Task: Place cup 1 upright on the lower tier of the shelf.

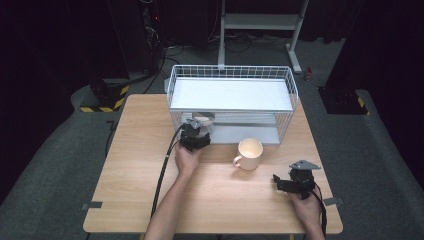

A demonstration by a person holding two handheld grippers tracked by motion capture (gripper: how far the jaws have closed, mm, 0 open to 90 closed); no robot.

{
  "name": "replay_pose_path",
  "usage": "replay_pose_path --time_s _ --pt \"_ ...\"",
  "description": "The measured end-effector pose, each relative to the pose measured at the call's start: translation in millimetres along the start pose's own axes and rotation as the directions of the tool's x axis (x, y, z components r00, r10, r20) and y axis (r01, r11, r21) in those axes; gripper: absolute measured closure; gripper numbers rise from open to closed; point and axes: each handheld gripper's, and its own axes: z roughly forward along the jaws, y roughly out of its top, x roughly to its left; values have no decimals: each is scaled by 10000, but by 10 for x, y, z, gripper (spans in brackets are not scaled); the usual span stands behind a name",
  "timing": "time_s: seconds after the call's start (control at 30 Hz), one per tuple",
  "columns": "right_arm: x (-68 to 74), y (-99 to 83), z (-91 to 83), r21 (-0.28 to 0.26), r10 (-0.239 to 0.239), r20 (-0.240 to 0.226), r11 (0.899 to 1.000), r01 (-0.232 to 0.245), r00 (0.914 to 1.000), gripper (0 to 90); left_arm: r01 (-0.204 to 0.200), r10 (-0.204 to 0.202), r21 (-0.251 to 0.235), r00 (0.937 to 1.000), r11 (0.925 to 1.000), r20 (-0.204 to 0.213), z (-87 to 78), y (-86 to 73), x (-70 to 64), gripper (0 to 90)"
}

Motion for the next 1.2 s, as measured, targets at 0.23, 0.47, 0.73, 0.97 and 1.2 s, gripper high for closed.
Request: replay_pose_path --time_s 0.23,0.47,0.73,0.97,1.2 --pt "0 0 0 0 1 -1 10000 -1 10000 153 -49 50 163 10000 9999 -42 61 40 13 388" --pt "0 0 0 1 -1 0 10000 1 10000 154 -199 198 236 9998 9995 72 36 33 0 331" --pt "0 0 0 -1 0 1 10000 0 10000 154 -21 27 -86 9976 10000 694 -168 0 38 276" --pt "0 0 0 0 0 0 10000 0 10000 154 22 -5 -160 9946 9999 1040 -274 -77 56 252" --pt "0 0 0 1 1 0 10000 -1 10000 154 403 -374 -184 9898 9990 1375 -350 -149 82 236"
